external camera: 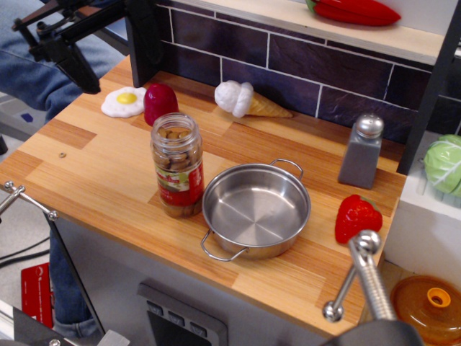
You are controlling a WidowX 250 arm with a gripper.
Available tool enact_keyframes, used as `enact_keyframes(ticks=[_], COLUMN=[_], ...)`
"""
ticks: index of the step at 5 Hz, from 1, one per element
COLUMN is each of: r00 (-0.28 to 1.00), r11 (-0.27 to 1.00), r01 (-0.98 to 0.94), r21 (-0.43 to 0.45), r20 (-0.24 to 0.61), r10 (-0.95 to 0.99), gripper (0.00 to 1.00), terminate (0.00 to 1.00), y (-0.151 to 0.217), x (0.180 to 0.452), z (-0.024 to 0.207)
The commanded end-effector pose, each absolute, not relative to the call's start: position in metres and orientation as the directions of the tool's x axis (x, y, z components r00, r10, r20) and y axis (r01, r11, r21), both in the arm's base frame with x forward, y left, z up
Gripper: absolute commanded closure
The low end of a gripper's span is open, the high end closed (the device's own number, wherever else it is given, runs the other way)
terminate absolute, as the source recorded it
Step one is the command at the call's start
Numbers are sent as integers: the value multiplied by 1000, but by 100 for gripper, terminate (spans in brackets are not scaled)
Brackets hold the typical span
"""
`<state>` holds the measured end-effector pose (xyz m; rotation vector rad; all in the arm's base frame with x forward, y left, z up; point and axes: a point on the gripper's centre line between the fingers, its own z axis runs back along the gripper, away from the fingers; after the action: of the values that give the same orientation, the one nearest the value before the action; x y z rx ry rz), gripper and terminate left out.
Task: Pour almonds in pot
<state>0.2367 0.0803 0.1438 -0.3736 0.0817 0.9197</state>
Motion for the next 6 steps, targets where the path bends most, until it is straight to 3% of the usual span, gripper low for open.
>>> enact_keyframes(ticks=[1, 3, 6], r00=[450, 445, 356], r11=[416, 434, 473], r01=[-892, -886, -881], r21=[-178, -162, -14], r20=[-451, -561, -678], r10=[771, 698, 643], gripper=[0, 0, 0], terminate=[0, 0, 0], y=[106, 105, 72], x=[253, 259, 253], z=[120, 86, 58])
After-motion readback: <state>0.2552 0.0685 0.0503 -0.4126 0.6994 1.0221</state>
